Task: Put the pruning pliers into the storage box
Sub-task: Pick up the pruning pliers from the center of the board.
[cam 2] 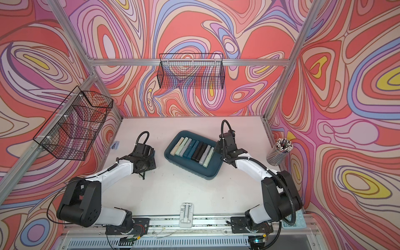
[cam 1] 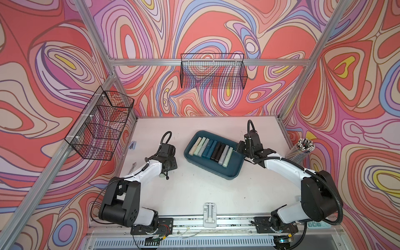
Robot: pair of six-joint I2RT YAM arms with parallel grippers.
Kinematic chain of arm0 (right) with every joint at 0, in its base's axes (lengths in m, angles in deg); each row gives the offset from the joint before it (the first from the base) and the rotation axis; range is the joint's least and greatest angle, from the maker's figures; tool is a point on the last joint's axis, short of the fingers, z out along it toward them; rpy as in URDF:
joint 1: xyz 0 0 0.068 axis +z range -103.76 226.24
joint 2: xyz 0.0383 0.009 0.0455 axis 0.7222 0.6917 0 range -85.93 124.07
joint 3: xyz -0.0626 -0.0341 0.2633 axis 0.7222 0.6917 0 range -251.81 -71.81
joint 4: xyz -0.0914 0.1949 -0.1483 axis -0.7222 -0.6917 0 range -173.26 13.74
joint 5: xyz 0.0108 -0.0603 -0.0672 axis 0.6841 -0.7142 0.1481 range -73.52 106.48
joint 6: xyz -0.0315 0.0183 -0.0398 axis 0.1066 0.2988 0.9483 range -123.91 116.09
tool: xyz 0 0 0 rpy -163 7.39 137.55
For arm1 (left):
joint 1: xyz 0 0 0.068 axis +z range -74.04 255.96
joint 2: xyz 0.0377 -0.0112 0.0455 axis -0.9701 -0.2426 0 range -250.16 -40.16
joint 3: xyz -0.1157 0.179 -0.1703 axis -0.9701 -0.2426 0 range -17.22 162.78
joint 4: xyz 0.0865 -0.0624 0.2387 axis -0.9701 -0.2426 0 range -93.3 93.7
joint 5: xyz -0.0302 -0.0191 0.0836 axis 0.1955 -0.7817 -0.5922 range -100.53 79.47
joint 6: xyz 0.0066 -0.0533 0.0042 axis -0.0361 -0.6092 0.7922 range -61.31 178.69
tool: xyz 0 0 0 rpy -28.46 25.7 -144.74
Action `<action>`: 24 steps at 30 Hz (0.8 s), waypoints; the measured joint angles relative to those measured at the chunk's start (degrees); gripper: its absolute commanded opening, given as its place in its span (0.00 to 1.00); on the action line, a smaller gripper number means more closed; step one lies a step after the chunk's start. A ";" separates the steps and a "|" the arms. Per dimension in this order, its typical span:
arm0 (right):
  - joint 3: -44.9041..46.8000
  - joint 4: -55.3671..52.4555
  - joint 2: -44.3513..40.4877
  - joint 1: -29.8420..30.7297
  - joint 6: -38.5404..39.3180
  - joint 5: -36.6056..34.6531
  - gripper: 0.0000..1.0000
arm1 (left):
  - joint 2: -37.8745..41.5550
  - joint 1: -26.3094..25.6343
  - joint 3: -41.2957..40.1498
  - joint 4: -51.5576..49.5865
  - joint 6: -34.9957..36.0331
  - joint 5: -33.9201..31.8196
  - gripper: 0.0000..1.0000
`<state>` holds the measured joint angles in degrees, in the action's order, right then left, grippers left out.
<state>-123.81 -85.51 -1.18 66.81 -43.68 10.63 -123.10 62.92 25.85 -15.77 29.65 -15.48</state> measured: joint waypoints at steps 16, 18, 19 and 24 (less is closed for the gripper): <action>1.05 1.70 0.02 -0.74 -1.18 1.14 0.33 | -6.56 0.02 4.96 0.68 1.75 -1.11 0.46; 1.18 2.03 0.02 -0.76 -1.42 1.20 0.33 | -8.31 0.02 6.73 0.76 2.27 -1.05 0.46; 1.36 2.19 0.02 -0.79 -1.51 1.20 0.33 | -9.20 0.02 7.34 0.94 2.47 -1.01 0.45; 2.10 2.14 0.02 -0.81 -1.86 1.14 0.32 | -11.85 0.02 8.07 0.90 2.80 -0.68 0.32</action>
<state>-121.72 -83.37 -1.16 66.01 -45.54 11.77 -134.94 62.95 33.91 -14.87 32.45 -16.16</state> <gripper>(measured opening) 0.329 0.377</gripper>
